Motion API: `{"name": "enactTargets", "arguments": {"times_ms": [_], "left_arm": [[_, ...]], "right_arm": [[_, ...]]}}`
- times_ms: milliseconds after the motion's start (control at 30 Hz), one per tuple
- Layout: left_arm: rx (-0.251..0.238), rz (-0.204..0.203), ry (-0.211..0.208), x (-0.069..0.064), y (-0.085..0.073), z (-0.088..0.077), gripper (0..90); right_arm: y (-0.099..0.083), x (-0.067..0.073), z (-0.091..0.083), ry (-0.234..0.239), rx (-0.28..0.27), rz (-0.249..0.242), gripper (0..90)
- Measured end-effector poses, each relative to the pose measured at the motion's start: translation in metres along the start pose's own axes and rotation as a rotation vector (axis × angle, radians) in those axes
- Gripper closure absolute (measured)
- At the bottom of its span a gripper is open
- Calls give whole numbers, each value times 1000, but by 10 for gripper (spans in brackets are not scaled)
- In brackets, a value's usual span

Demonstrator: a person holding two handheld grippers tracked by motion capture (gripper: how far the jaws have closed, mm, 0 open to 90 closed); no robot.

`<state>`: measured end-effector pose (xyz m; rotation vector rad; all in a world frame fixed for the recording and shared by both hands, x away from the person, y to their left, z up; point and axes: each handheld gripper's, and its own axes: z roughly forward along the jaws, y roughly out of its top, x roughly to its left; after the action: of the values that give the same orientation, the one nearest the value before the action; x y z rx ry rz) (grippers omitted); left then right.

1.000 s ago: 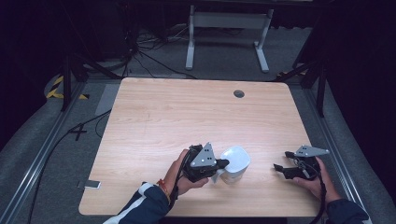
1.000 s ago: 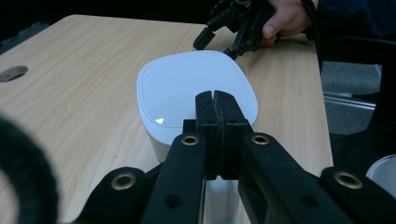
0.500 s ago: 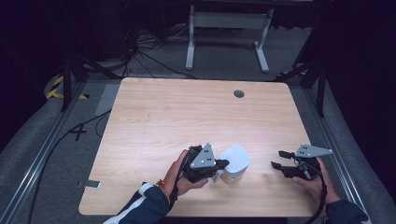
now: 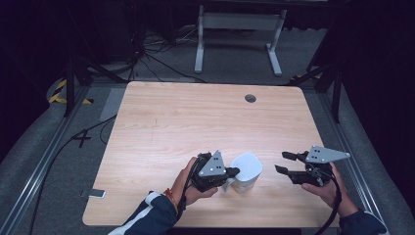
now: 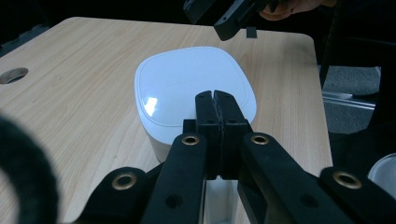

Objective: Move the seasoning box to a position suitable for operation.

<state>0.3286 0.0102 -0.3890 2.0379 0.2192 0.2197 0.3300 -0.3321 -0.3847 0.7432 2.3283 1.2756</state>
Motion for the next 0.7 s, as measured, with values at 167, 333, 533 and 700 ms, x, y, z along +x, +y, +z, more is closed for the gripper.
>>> {"name": "enactTargets", "arguments": {"times_ms": [167, 333, 533, 700], "left_arm": [[-2, -9, -1, -1, -1, 0, 900], [9, 6, -3, 0, -1, -2, 900], [9, 7, -4, 0, -1, -2, 900], [12, 6, -2, -1, -2, -2, 900]], "right_arm": [[13, 5, 3, 19, -17, -24, 465], [28, 14, 7, 47, -26, -71, 657], [38, 27, 15, 67, 31, -138, 801], [39, 32, 19, 80, 83, -168, 885]]}}
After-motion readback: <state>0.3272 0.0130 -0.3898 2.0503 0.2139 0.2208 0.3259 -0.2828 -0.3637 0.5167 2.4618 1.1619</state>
